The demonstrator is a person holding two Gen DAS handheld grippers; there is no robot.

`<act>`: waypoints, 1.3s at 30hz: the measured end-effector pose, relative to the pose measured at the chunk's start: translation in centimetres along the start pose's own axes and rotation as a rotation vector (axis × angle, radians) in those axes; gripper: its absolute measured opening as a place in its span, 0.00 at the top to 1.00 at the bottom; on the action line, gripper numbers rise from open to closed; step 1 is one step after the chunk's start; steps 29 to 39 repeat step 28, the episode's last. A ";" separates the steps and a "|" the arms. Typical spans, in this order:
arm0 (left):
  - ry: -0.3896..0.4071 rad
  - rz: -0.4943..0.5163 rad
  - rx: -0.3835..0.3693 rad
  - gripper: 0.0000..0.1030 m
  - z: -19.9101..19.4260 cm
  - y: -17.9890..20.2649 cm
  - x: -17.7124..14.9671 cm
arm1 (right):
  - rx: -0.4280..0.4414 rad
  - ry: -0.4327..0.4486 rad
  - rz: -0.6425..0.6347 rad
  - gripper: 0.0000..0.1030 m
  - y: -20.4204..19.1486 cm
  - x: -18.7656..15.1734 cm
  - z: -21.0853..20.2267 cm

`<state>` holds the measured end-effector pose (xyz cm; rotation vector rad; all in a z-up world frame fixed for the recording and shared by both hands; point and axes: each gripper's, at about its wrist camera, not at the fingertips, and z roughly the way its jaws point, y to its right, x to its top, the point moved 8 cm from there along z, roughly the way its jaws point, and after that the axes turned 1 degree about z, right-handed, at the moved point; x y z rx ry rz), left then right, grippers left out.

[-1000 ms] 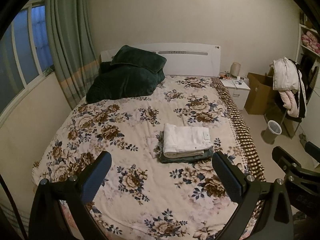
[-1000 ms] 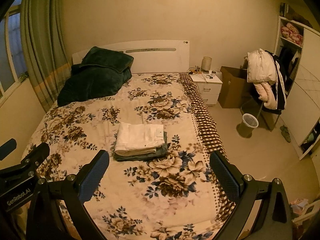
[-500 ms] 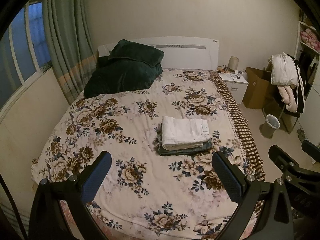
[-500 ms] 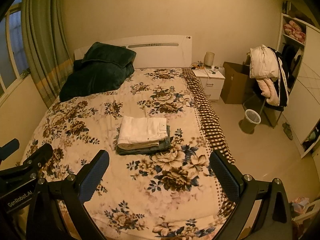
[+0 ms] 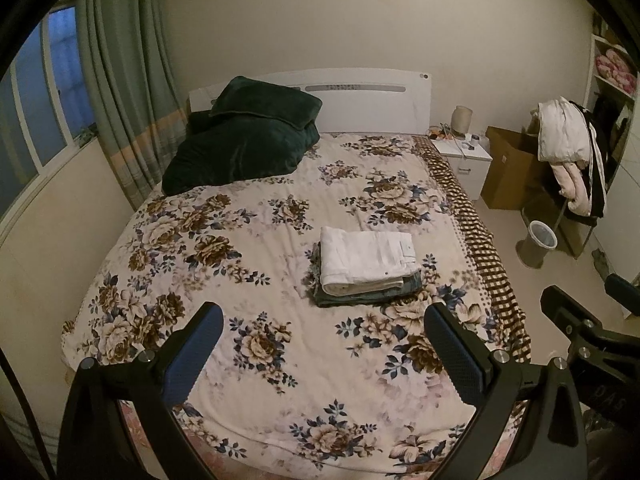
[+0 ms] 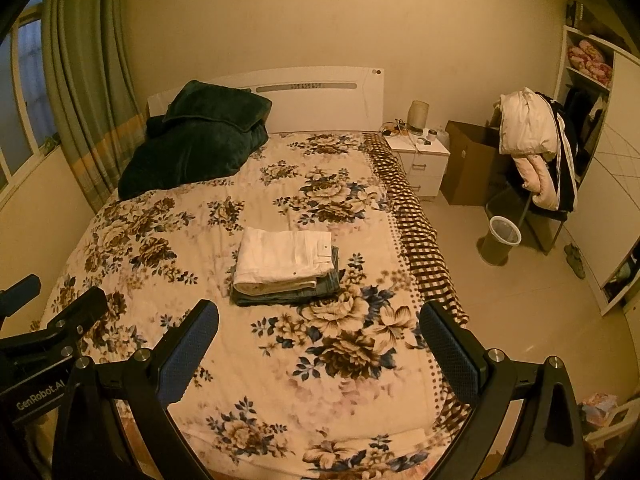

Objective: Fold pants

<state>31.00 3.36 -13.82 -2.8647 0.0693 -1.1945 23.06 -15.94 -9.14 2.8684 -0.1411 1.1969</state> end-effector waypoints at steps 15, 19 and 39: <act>-0.005 0.008 -0.008 0.00 0.2 0.1 -0.6 | 0.004 -0.002 0.003 0.01 0.2 0.2 0.1; -0.006 0.007 -0.008 0.00 0.2 0.0 -0.6 | 0.003 -0.001 0.002 0.01 0.2 0.2 0.1; 0.010 0.010 -0.010 0.00 0.2 0.0 -0.6 | 0.003 0.001 0.002 0.01 0.4 0.0 0.1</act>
